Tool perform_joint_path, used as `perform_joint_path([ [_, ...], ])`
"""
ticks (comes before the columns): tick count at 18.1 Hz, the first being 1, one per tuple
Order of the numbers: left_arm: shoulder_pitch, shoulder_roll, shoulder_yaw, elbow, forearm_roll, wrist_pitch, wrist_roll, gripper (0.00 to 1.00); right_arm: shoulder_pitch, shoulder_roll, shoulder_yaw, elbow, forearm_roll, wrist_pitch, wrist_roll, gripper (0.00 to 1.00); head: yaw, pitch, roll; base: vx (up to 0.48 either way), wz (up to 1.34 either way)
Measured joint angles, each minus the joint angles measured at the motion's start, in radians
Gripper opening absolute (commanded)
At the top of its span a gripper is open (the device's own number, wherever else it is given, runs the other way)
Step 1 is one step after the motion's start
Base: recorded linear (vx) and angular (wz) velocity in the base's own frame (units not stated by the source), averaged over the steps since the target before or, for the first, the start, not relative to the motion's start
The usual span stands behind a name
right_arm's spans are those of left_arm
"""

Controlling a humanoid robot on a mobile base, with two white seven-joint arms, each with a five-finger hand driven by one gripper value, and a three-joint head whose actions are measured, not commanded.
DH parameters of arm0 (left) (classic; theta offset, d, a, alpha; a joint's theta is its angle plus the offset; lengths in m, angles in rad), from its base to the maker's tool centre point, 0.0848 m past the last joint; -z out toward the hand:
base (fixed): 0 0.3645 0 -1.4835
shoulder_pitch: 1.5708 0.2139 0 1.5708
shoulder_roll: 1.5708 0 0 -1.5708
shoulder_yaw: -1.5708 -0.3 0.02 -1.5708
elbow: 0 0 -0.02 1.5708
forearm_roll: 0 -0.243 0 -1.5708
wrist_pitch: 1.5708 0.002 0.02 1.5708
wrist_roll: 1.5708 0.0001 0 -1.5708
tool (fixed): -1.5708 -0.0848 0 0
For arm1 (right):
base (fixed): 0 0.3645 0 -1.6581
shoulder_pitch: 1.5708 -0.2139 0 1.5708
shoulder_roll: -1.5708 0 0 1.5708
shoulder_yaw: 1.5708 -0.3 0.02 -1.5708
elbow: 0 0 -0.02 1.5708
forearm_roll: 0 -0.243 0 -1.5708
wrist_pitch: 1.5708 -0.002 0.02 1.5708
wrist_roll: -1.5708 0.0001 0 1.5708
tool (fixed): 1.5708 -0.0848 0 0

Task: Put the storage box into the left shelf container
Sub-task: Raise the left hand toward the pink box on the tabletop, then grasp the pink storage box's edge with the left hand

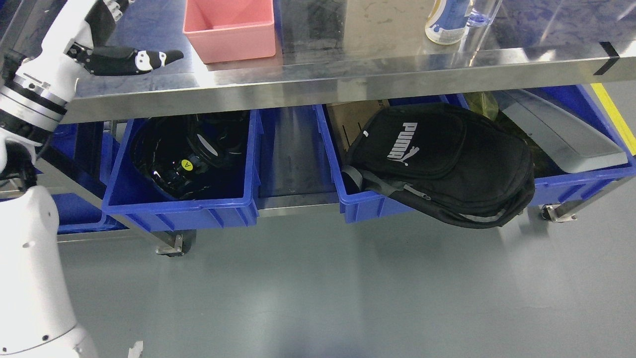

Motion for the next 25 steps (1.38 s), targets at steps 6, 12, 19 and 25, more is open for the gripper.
perform_joint_path([
  [6,-0.097,0.152,-0.17,0.064,-0.04,0.003,-0.069,0.94,0.0,0.0,0.0,0.0,0.0,0.0,0.001,1.0,0.0,0.0,0.0,0.0,0.0],
  [12,-0.189,0.199,-0.301,0.15,-0.103,0.008,-0.114,0.99,0.0,0.0,0.0,0.0,0.0,0.0,0.004,1.0,0.0,0.0,0.0,0.0,0.0],
  [19,-0.292,0.157,-0.39,0.268,-0.196,0.013,-0.138,0.99,0.0,0.0,0.0,0.0,0.0,0.0,0.006,1.0,0.0,0.0,0.0,-0.002,0.0],
  [25,-0.397,0.074,-0.444,0.377,-0.243,0.004,-0.138,0.99,0.0,0.0,0.0,0.0,0.0,0.0,0.009,1.0,0.0,0.0,0.0,-0.001,0.0],
])
